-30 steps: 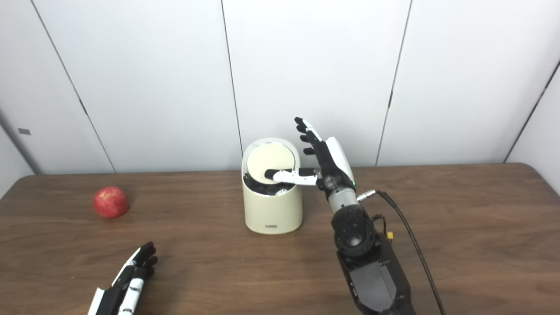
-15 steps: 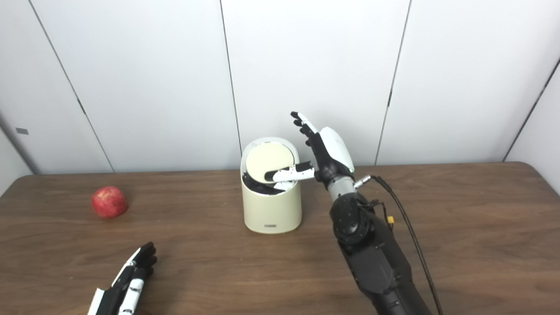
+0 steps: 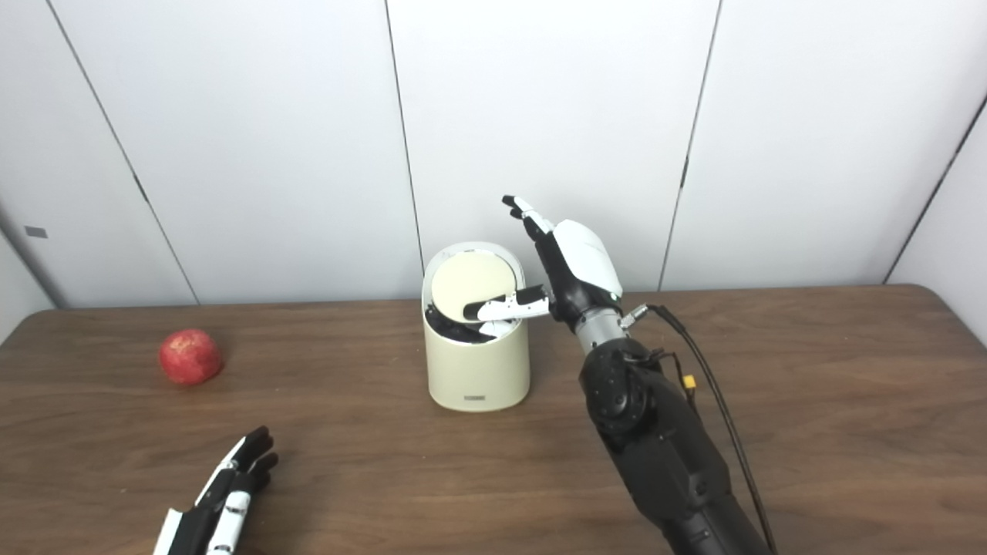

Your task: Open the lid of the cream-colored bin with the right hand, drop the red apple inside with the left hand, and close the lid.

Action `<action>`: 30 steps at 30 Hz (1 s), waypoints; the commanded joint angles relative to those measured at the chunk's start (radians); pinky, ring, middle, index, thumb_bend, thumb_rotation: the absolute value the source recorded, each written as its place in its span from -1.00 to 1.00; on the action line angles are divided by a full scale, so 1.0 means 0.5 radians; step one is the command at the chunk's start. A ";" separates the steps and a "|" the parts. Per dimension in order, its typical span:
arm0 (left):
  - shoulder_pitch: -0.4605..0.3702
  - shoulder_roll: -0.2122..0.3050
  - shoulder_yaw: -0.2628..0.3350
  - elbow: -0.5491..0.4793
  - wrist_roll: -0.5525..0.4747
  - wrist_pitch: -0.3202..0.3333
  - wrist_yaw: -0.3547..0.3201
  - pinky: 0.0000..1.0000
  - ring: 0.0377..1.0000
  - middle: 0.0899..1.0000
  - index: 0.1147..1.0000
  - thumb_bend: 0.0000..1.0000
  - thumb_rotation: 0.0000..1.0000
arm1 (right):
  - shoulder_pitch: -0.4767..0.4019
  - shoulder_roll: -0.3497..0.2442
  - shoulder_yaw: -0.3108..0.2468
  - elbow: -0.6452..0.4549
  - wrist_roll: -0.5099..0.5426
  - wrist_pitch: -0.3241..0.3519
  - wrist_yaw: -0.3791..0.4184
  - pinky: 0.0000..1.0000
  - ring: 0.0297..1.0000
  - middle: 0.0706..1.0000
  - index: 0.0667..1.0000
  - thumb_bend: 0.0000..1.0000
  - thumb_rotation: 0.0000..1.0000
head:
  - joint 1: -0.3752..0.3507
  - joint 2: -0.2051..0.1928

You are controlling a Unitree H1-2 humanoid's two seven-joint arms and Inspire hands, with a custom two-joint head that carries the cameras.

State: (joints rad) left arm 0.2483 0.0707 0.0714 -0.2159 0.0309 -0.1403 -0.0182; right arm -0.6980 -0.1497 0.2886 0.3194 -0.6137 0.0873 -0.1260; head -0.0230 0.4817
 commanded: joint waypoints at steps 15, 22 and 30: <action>0.215 -0.045 -0.034 -0.003 0.011 -0.037 0.011 0.92 0.82 0.85 0.87 -0.42 0.73 | -0.112 -0.074 0.054 -0.094 -0.162 -0.076 -0.007 0.66 0.76 0.72 0.79 0.91 -0.40 | -0.005 0.001; 0.214 -0.044 -0.041 -0.002 -0.002 -0.033 0.002 0.90 0.83 0.85 0.87 -0.46 0.73 | -0.027 0.083 -0.275 -0.189 0.324 -0.001 0.107 0.48 0.67 0.71 0.78 0.70 -0.26 | 0.006 -0.002; 0.215 -0.062 -0.039 -0.009 -0.018 -0.019 0.010 0.90 0.83 0.86 0.88 -0.48 0.66 | 0.133 0.119 -0.518 -0.453 0.650 0.352 0.226 0.57 0.69 0.71 0.74 0.52 0.20 | 0.005 0.002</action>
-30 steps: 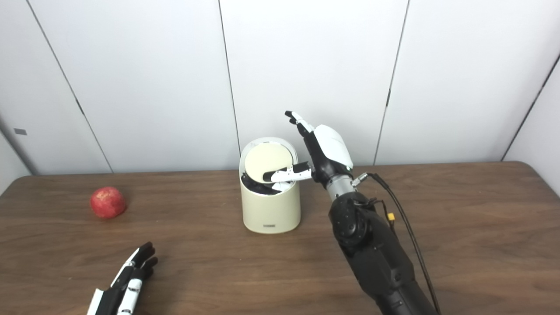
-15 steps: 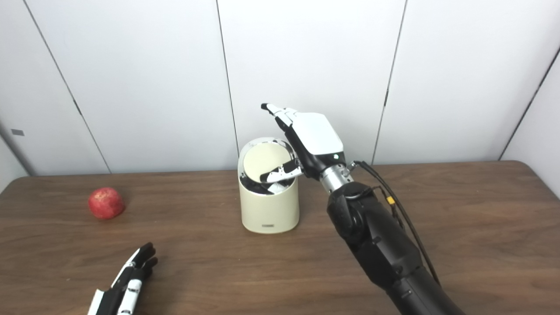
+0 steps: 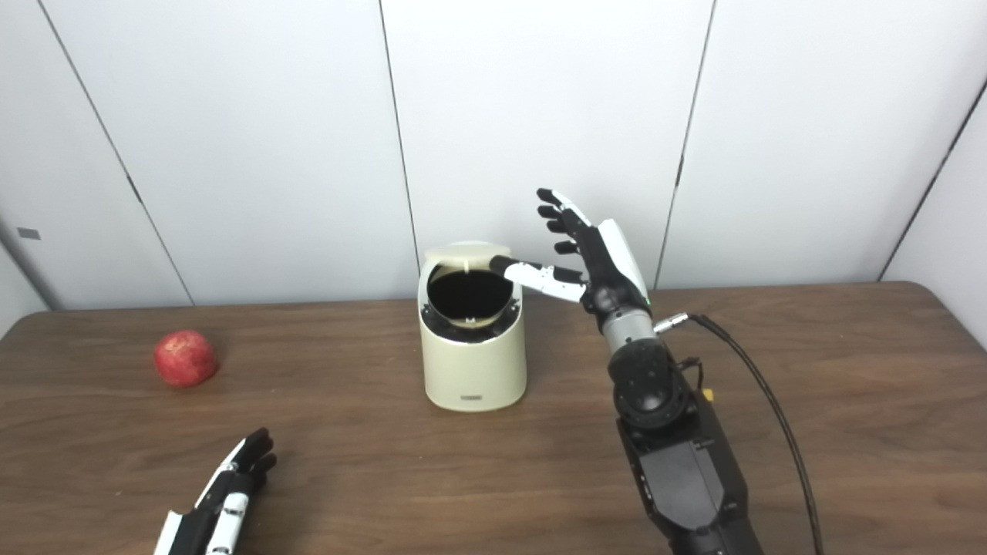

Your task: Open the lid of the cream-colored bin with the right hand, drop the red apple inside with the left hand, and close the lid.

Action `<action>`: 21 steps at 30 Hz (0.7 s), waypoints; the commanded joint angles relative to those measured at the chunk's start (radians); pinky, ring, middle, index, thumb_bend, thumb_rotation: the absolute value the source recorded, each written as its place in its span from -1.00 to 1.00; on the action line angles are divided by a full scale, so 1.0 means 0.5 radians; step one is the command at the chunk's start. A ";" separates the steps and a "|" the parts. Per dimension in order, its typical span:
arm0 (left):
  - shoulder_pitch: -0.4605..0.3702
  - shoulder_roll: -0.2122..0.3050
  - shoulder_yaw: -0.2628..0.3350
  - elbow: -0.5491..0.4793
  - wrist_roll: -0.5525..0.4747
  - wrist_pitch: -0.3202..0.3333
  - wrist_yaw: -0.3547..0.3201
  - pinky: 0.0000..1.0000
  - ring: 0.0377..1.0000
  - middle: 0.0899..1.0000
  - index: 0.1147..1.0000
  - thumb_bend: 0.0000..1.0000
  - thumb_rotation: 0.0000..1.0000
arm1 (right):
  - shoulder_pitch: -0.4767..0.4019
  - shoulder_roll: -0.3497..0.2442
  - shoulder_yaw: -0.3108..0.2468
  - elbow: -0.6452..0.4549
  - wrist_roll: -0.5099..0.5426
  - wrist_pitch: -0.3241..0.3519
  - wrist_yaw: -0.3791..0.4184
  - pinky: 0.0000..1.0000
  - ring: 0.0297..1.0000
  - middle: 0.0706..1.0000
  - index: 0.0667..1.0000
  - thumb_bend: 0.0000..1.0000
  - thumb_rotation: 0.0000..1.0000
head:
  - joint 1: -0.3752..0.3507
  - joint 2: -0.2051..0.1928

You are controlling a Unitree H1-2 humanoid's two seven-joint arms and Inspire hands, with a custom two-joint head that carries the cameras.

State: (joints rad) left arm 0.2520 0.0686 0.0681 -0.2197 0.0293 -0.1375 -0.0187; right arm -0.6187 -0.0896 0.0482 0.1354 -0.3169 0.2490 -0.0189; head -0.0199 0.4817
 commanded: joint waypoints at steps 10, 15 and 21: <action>0.190 -0.062 -0.035 0.016 -0.022 -0.045 0.011 0.84 0.82 0.87 0.89 -0.49 0.63 | 0.404 -0.121 -0.102 -0.405 0.282 0.020 0.148 0.54 0.69 0.71 0.71 0.27 0.37 | 0.008 0.014; 0.189 -0.062 -0.035 0.019 -0.030 -0.050 0.008 0.86 0.83 0.87 0.89 -0.52 0.64 | 0.646 -0.182 -0.078 -0.538 0.304 0.021 0.185 0.51 0.67 0.72 0.76 0.16 0.55 | 0.008 0.014; 0.182 -0.061 -0.032 0.016 -0.014 -0.047 0.018 0.88 0.84 0.87 0.89 -0.51 0.62 | 0.872 -0.132 -0.143 -0.667 0.512 -0.056 0.202 0.68 0.76 0.78 0.79 0.07 0.69 | 0.032 0.036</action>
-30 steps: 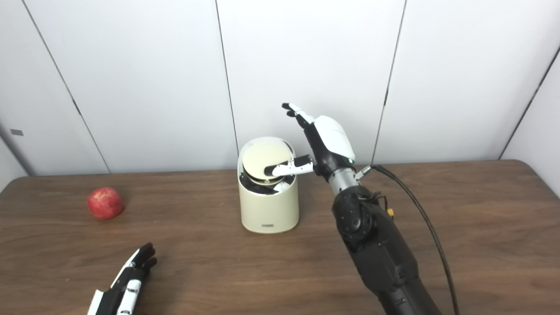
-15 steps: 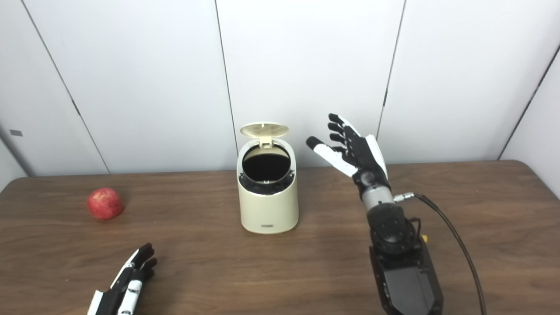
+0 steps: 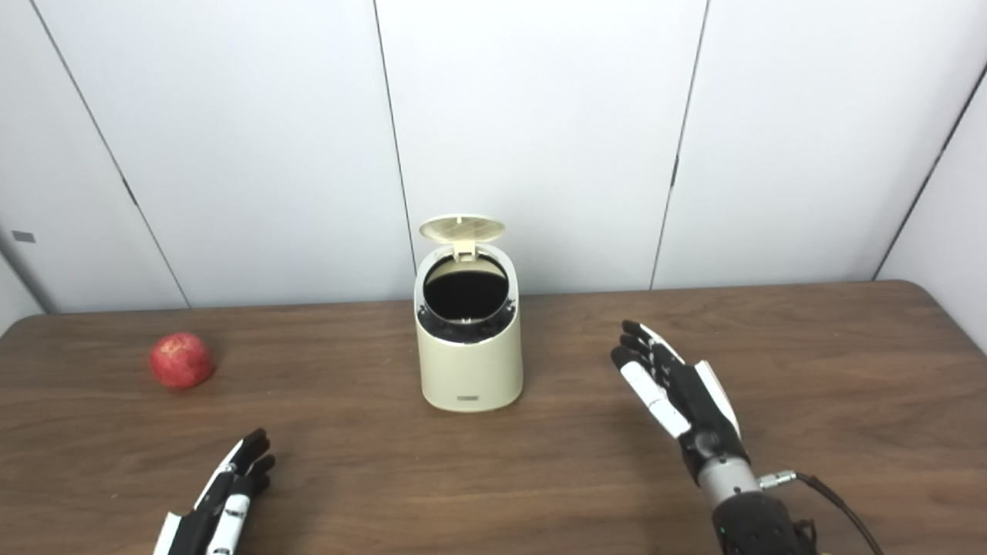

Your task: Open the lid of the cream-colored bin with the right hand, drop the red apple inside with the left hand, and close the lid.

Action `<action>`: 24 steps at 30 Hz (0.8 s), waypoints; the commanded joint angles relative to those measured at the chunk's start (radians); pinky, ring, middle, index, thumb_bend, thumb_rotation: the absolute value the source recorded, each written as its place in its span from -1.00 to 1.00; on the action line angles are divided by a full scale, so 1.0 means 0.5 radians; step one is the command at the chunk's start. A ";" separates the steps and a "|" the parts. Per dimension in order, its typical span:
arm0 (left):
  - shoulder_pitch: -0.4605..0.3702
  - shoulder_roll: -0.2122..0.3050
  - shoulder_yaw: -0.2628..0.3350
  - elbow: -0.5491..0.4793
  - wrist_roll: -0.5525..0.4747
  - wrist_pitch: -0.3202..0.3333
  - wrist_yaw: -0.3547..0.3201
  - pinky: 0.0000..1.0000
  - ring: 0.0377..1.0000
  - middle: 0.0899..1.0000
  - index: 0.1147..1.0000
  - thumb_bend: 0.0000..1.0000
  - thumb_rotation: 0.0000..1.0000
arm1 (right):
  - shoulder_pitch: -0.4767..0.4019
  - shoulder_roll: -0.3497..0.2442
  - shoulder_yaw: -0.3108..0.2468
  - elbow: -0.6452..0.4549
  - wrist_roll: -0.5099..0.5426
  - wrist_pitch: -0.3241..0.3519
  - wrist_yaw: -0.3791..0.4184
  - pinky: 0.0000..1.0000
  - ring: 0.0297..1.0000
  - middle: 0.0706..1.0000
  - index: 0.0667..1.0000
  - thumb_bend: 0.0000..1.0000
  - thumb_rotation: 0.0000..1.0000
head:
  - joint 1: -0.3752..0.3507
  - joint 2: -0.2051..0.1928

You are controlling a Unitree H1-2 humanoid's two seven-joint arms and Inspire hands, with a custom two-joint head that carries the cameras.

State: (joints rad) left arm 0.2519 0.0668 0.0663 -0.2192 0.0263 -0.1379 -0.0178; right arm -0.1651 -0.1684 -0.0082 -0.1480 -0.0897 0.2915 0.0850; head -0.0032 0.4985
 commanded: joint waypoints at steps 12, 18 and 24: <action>0.215 -0.071 -0.042 -0.043 0.171 -0.117 0.092 0.84 0.80 0.78 0.80 -0.48 0.35 | 0.195 0.076 -0.120 -0.134 0.147 -0.449 -0.050 0.71 0.80 0.78 0.79 -0.04 0.69 | 0.177 0.053; 0.226 -0.112 -0.060 -0.168 0.168 -0.080 0.136 0.78 0.79 0.75 0.76 -0.36 -0.01 | 0.305 0.036 -0.186 -0.097 0.257 -0.553 -0.026 0.85 0.85 0.83 0.85 -0.10 0.64 | 0.366 0.065; 0.229 -0.109 -0.065 -0.296 0.317 -0.010 0.199 0.62 0.74 0.78 0.79 -0.19 -0.25 | 0.305 -0.006 -0.236 0.010 0.341 -0.627 0.004 0.86 0.87 0.84 0.84 -0.09 0.66 | 0.564 0.039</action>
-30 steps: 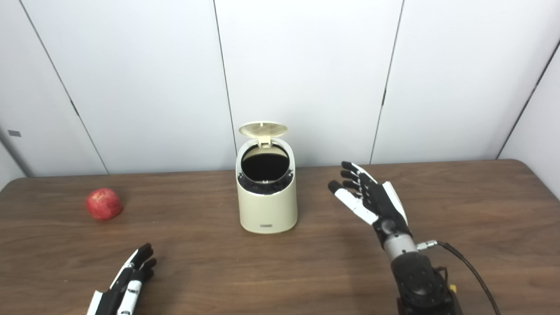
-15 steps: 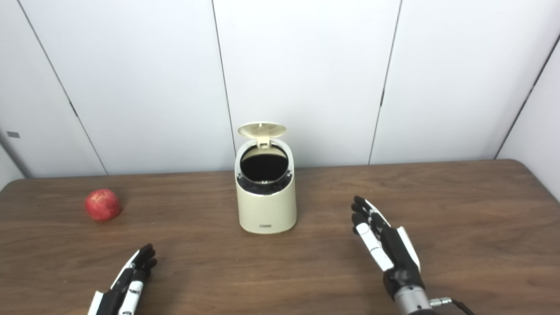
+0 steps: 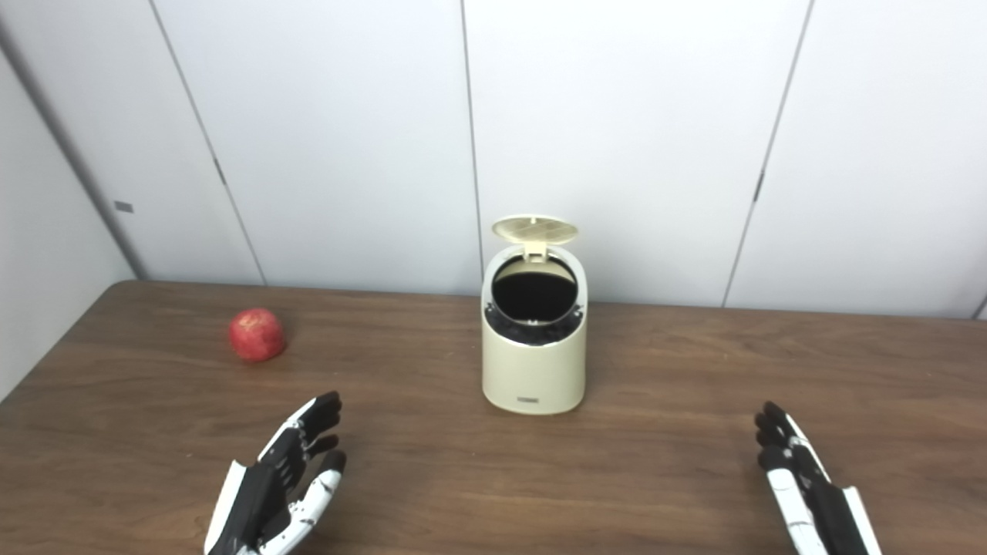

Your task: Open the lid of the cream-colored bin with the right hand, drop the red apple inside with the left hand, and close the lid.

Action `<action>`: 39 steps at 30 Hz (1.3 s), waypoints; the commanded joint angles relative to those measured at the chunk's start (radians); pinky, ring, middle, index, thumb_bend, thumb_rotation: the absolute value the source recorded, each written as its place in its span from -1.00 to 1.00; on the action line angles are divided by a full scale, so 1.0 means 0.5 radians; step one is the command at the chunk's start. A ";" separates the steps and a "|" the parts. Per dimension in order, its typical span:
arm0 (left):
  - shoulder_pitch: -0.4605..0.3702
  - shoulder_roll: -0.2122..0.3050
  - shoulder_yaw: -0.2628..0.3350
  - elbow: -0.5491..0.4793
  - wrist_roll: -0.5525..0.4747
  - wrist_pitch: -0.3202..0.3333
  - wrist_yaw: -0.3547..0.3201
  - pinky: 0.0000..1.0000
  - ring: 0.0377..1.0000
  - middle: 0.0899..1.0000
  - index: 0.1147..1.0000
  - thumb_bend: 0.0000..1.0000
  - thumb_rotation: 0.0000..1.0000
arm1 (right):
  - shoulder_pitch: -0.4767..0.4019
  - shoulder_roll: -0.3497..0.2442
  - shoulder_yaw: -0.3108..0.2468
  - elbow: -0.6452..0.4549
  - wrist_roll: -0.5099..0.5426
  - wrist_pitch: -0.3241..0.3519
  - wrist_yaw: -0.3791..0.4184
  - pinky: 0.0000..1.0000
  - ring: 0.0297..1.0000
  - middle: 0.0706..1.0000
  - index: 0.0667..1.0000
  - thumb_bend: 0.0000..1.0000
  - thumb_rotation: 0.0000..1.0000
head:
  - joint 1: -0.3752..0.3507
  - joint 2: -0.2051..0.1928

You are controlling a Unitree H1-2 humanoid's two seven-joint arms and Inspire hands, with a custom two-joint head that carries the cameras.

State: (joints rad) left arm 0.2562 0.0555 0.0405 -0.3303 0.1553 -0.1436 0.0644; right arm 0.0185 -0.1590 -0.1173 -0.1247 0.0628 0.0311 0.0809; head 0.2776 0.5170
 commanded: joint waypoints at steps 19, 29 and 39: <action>-0.195 0.220 0.374 -0.224 0.619 0.478 0.152 0.55 0.69 0.75 0.79 0.46 -0.72 | -0.078 -0.105 0.038 -0.060 0.036 -0.055 0.064 0.67 0.78 0.78 0.78 -0.09 0.49 | 0.262 -0.051; -0.451 0.467 0.538 -0.012 0.585 0.616 0.139 0.33 0.64 0.75 0.75 0.54 -0.78 | -0.081 -0.130 0.075 -0.063 -0.026 -0.070 0.092 0.58 0.75 0.78 0.78 -0.09 0.38 | 0.269 -0.044; -0.743 0.682 0.524 0.294 0.634 0.720 0.106 0.50 0.68 0.77 0.77 0.61 -0.75 | -0.077 -0.136 0.137 -0.086 -0.233 -0.104 0.039 0.51 0.72 0.75 0.78 -0.05 0.39 | 0.215 -0.032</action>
State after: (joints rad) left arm -0.0773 0.3627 0.3071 -0.1755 0.4605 0.2214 0.1104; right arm 0.0051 -0.2167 -0.0492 -0.1319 -0.0352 0.0284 0.1160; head 0.3835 0.5001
